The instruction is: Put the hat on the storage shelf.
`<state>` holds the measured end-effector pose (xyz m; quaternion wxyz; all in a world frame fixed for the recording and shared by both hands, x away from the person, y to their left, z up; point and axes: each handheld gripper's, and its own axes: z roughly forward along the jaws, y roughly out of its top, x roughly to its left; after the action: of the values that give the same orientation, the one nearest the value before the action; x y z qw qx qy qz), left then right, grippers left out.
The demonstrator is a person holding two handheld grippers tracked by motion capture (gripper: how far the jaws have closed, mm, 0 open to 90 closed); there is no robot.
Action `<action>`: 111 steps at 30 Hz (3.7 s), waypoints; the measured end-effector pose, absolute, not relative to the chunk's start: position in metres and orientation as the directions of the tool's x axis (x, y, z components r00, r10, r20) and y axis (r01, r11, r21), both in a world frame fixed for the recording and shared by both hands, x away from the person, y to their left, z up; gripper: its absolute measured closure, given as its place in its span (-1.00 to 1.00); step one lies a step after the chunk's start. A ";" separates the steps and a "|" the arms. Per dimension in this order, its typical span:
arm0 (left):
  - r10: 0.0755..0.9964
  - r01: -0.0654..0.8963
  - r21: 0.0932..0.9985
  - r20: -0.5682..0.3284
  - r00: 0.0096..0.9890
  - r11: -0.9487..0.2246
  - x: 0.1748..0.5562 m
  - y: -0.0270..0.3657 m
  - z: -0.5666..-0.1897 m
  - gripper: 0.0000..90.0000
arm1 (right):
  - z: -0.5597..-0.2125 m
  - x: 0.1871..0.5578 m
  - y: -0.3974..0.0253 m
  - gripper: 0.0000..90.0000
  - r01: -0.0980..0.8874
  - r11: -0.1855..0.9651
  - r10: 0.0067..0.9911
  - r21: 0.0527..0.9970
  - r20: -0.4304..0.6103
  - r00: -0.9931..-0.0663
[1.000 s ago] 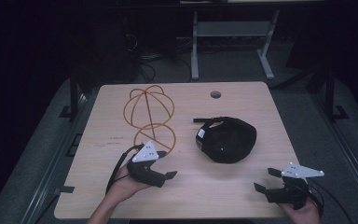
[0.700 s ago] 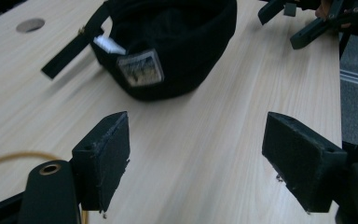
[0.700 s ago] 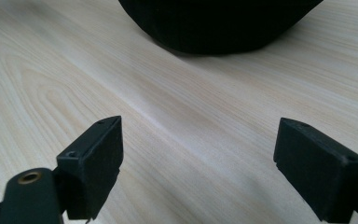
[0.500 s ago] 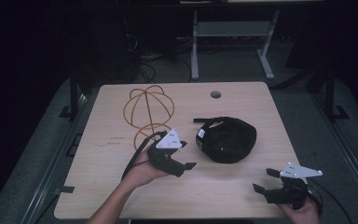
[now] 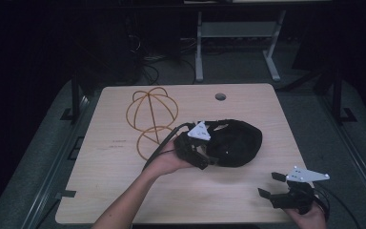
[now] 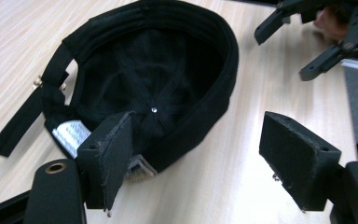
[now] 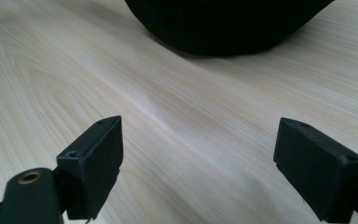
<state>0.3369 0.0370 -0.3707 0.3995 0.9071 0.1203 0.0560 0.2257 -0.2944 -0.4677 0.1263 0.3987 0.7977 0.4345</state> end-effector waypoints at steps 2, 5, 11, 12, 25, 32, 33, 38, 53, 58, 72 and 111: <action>0.251 0.158 0.719 0.024 0.968 -0.677 0.340 0.031 -0.371 -0.44 | -0.468 0.226 -0.294 -0.66 0.523 0.310 0.742 0.794 0.141 -0.655; 0.235 0.151 0.699 0.025 0.972 -0.699 0.344 0.024 -0.373 -0.40 | -0.468 0.227 -0.294 -0.66 0.523 0.315 0.739 0.792 0.141 -0.659; 0.228 0.170 0.626 0.014 0.973 -0.761 0.354 0.016 -0.383 -0.28 | -0.468 0.226 -0.293 -0.66 0.520 0.319 0.735 0.792 0.140 -0.663; 0.226 0.170 0.612 0.015 0.974 -0.772 0.355 0.015 -0.386 -0.25 | -0.468 0.226 -0.292 -0.66 0.520 0.321 0.734 0.792 0.139 -0.665; 0.148 0.081 0.570 0.072 0.986 -0.817 0.345 0.008 -0.397 0.44 | -0.466 0.228 -0.291 -0.66 0.517 0.309 0.738 0.798 0.142 -0.660; 0.141 0.094 0.628 0.026 0.990 -0.773 0.343 0.005 -0.396 0.80 | -0.465 0.229 -0.287 -0.66 0.510 0.300 0.738 0.806 0.143 -0.660; 0.143 0.096 0.636 0.023 0.989 -0.766 0.342 0.005 -0.394 0.81 | -0.464 0.229 -0.287 -0.66 0.504 0.299 0.735 0.810 0.142 -0.663; 0.139 0.123 0.705 -0.036 0.990 -0.698 0.341 0.005 -0.384 0.82 | -0.462 0.230 -0.284 -0.65 0.495 0.292 0.729 0.818 0.145 -0.669; 0.073 0.198 0.819 -0.188 0.979 -0.538 0.336 0.010 -0.357 0.82 | -0.445 0.225 -0.278 -0.67 0.402 0.184 0.736 0.897 0.145 -0.661; 0.038 0.198 0.832 -0.209 0.977 -0.518 0.334 0.008 -0.355 0.82 | -0.442 0.226 -0.276 -0.67 0.381 0.163 0.732 0.910 0.147 -0.665; -0.068 0.141 0.850 -0.202 0.977 -0.508 0.318 -0.006 -0.345 0.82 | -0.443 0.226 -0.285 -0.41 0.378 0.074 0.698 0.923 0.223 -0.680; 0.036 0.049 0.809 -0.034 0.999 -0.586 0.300 0.028 -0.335 0.33 | -0.437 0.221 -0.292 0.87 0.362 0.088 0.672 0.928 0.213 -0.709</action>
<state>0.2999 0.0284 -0.3346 0.4544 0.8904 0.0237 -0.0071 0.2211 -0.2917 -0.4366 0.1351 0.3565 0.7250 0.5735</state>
